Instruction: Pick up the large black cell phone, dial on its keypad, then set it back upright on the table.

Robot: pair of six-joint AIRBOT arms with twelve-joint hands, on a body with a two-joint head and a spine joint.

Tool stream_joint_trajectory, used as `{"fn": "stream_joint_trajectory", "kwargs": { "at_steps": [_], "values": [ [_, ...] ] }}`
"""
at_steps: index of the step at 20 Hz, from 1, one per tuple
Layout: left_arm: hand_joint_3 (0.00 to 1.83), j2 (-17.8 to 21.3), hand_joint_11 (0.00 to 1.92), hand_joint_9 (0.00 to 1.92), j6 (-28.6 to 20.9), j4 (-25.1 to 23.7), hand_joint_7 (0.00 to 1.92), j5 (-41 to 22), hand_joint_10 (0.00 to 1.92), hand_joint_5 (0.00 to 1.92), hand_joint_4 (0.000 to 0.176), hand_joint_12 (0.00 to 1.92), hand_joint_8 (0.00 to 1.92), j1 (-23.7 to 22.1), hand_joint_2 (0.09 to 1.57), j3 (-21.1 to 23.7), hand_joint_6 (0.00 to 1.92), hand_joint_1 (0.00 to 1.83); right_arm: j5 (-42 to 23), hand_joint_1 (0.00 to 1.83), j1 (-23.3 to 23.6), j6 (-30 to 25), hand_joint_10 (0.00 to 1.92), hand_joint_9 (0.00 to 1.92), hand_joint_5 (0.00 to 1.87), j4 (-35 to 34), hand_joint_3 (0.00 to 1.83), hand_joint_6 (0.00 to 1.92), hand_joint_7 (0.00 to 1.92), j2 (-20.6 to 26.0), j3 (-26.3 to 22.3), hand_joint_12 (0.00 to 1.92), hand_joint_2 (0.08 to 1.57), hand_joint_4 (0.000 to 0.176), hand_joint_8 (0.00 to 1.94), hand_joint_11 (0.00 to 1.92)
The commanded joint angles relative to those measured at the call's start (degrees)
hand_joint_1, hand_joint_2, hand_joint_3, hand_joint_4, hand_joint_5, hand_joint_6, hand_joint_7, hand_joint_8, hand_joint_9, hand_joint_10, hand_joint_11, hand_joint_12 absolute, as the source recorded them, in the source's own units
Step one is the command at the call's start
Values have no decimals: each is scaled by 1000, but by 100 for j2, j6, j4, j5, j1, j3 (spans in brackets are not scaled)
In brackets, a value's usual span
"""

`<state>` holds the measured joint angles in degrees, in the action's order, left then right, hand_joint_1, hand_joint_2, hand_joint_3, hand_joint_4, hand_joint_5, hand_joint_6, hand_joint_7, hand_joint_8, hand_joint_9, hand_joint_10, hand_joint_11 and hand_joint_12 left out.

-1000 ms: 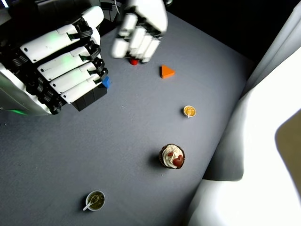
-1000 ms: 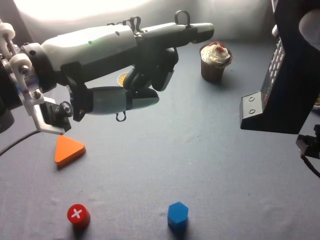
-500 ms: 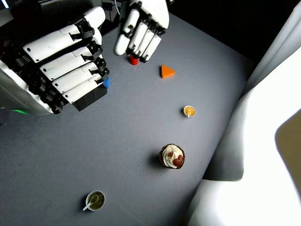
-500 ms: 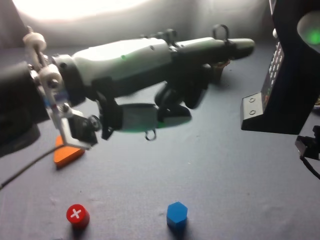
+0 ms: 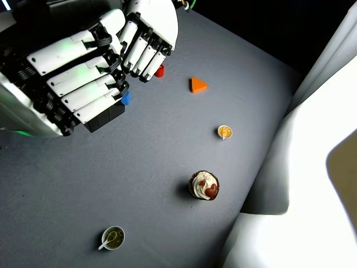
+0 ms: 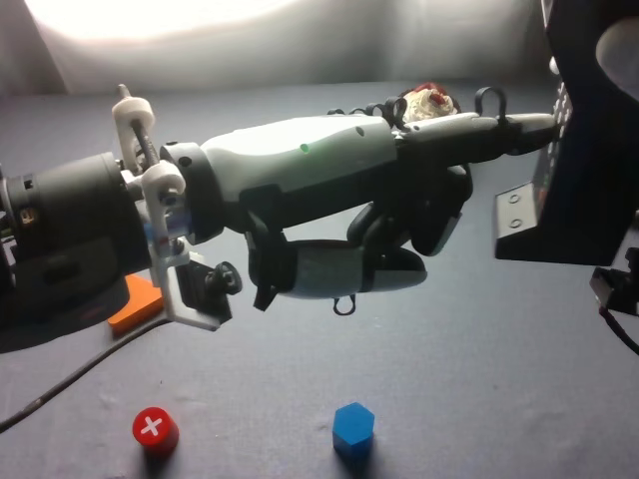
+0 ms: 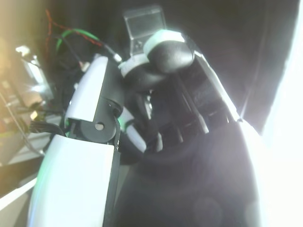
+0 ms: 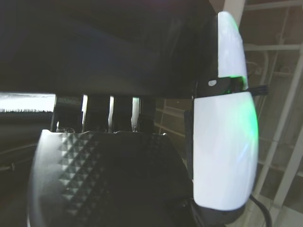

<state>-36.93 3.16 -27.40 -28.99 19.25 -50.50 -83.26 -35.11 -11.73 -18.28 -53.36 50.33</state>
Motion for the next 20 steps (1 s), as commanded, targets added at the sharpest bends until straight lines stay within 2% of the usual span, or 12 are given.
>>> {"fn": "stream_joint_trajectory", "kwargs": {
  "at_steps": [1,2,3,7,11,12,13,15,16,18,19,20],
  "values": [
    [0,-13,819,864,-51,94,601,-763,1921,92,87,1921,1669,-160,1315,74,1,1292,-740,1388,103,-103,1359,829,925,149,0,966,811,56,-20,1361,1156,0,1161,830],
    [0,-9,847,876,-110,94,612,-792,1921,91,86,1921,1654,-158,1309,75,1,1295,-739,1455,104,-101,1404,707,808,151,0,1079,713,59,-25,1585,1189,0,1230,768],
    [0,8,834,865,-157,94,609,-812,1921,91,88,1921,1659,-156,1311,76,1,1295,-739,1476,105,-100,1317,782,895,152,0,949,792,60,-27,1554,1152,0,1145,863],
    [6,262,838,857,-653,41,577,-1258,1921,89,82,1921,1705,-112,1328,-171,1,1284,-738,1469,114,-96,1443,653,765,155,0,1126,664,58,-27,1652,1207,0,1283,751],
    [0,533,839,849,-2658,-1363,602,-1918,1921,112,61,1921,1664,-177,1313,-635,2,1293,-738,1470,114,-96,1429,667,765,155,0,1135,678,61,-21,1640,1202,0,1258,759],
    [0,578,841,847,-3742,-2073,615,-2228,1921,123,60,1921,1642,-204,1305,-778,4,1297,-738,1470,114,-96,1426,667,766,155,0,1133,675,61,-20,1636,1202,0,1264,759],
    [0,596,804,813,-4830,-2801,635,-2471,1921,131,60,1921,1612,-226,1295,-889,5,1301,-738,1385,115,-94,1391,802,906,155,0,998,788,61,-19,1368,1167,0,1197,820],
    [0,668,807,837,-4782,-3127,648,-3140,1921,123,50,1921,1600,-242,1290,-992,3,1302,-740,1367,113,-84,1382,840,980,153,0,883,825,66,-8,1230,1146,0,1165,880],
    [0,693,798,823,-4659,-3088,648,-3327,1921,139,49,1921,1599,-241,1290,-1006,6,1302,-741,1450,108,-83,1412,709,835,151,1,1023,715,74,5,1538,1184,0,1225,797],
    [0,696,742,728,-4493,-3311,735,-3786,1921,170,35,1921,1446,-262,1242,-1126,7,1314,-750,1370,98,-83,1375,847,957,146,1,912,832,85,39,1233,1146,0,1152,873],
    [0,689,717,710,-4505,-3506,791,-3939,1836,210,9,1921,1351,-265,1211,-1192,12,1315,-768,1366,86,-83,1375,845,969,135,2,903,829,94,58,1211,1145,0,1158,876],
    [0,689,665,677,-4504,-3504,733,-3943,1710,280,0,1921,1415,-261,1237,-1237,23,1287,-778,1449,74,-83,1414,703,820,117,1,1051,710,103,77,1548,1188,0,1240,785]
  ]
}}
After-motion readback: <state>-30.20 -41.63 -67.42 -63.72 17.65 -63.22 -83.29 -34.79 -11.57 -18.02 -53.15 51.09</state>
